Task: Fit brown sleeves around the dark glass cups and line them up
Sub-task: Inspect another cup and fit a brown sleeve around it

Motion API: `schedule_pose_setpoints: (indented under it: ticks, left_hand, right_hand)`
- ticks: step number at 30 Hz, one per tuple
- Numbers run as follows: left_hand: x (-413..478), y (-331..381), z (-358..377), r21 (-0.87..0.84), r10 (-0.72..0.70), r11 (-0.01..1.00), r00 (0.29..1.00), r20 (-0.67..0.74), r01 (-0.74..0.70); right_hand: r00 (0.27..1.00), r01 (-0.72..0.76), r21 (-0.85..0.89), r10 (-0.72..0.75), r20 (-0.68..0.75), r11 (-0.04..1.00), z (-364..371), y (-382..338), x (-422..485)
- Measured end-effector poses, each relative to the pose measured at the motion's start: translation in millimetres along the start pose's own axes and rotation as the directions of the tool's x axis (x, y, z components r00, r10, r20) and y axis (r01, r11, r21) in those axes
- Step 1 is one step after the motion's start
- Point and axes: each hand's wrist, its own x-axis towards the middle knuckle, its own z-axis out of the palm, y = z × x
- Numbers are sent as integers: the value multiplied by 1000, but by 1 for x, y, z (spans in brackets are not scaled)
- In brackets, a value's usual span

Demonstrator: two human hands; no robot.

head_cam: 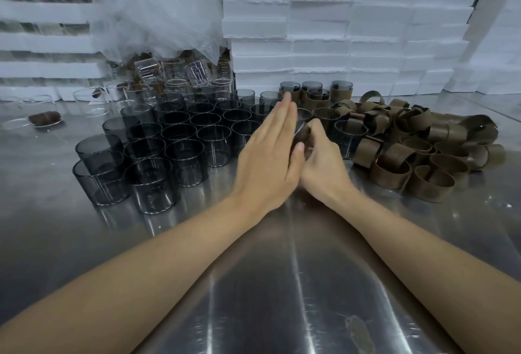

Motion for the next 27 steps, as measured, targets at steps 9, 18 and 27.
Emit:
schedule_pose_setpoints:
  ticks: [9,18,27]
  left_hand:
    - [5,-11,-7,-349,-371,845,914,163,406]
    - [5,-20,-4,-752,-247,172,767,593,637]
    - [1,-13,0,-629,-508,589,838,202,508]
  right_hand:
    - [988,101,-16,-98,122,995,-3,-5,-3]
    - [958,-30,232,-38,285,972,-13,-7,-1]
    - [987,116,-105,-103,123,988,7,-18,-4]
